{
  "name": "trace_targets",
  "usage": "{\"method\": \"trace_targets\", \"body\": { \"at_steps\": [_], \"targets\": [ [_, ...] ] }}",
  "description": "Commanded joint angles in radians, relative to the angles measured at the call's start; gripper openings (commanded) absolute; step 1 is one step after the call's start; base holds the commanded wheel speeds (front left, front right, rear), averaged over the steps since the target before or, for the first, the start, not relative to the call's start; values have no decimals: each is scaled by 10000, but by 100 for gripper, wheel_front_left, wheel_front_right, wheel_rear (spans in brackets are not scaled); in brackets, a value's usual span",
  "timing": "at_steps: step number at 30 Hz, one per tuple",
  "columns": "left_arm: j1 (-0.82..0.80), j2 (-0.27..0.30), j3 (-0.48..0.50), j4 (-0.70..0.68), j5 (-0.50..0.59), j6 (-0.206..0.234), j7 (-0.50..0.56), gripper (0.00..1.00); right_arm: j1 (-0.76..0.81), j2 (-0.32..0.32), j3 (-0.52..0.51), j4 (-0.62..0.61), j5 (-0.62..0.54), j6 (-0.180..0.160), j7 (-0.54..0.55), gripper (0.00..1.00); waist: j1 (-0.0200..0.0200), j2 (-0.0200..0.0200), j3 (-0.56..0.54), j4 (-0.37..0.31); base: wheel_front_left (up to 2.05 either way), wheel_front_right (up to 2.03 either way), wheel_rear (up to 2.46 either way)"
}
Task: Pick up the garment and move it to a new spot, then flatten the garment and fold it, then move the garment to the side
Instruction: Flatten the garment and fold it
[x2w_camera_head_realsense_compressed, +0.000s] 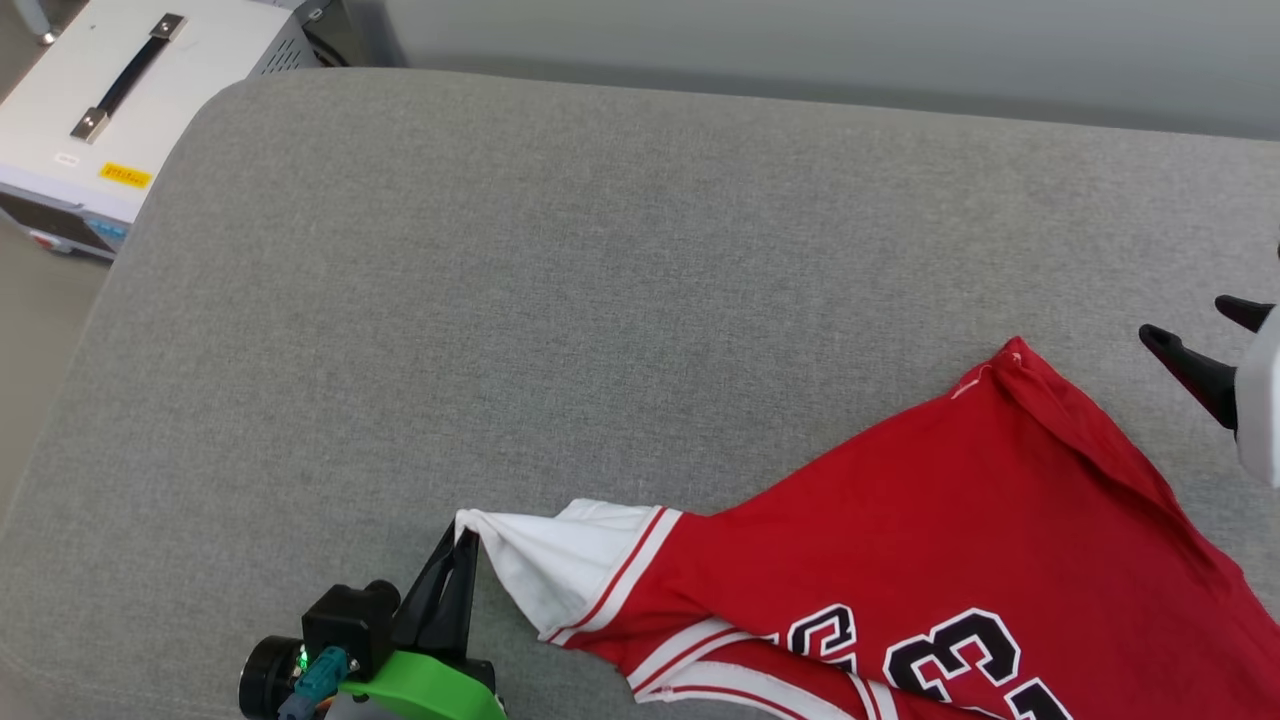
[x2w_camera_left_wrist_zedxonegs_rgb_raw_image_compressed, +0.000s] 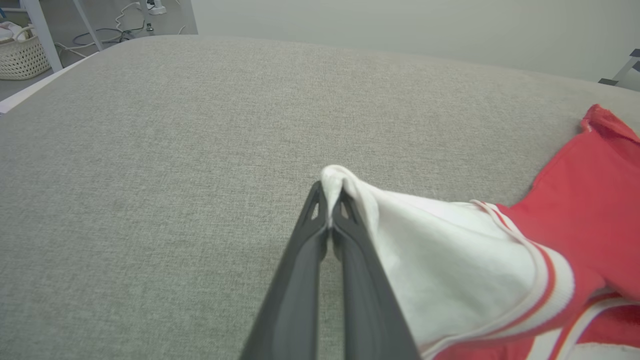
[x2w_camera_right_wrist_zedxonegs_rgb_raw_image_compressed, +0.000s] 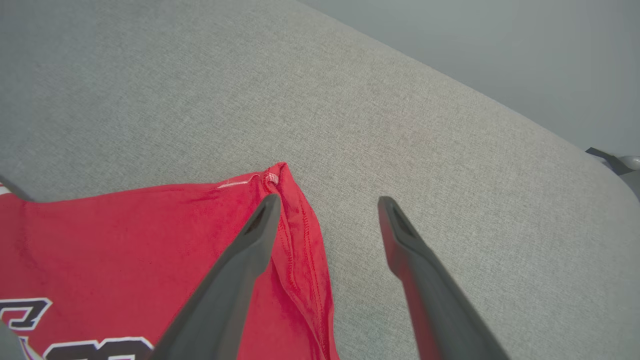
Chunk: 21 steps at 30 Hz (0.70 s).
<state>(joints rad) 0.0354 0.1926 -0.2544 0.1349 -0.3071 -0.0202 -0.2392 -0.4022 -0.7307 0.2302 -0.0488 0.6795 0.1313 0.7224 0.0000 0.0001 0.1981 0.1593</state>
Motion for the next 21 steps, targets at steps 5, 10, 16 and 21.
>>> {"method": "trace_targets", "body": {
  "at_steps": [5, 10, 16, 21],
  "targets": [
    [-409, -132, -104, -49, 111, 44, -133, 0, -1445, 22, 1368, 1378, 160, -6, 989, 100, 0, -1, 701, 503, 0, 0, 0],
    [-749, -288, -228, -6, 155, -11, -167, 0, -2345, 183, 2376, 2610, 85, -6, 1184, 100, 0, -1, 1186, 764, 0, 0, 0],
    [-1088, -450, -328, 101, 199, -99, -198, 0, -2713, 408, 3447, 3912, 76, -6, 802, 100, 0, -1, 1684, 980, 0, 0, 0],
    [-1232, -535, -323, 220, 228, -130, -214, 0, -2471, 358, 4641, 4407, 502, -6, 628, 100, 0, -1, 1802, 1034, 0, 0, 0]
  ]
}}
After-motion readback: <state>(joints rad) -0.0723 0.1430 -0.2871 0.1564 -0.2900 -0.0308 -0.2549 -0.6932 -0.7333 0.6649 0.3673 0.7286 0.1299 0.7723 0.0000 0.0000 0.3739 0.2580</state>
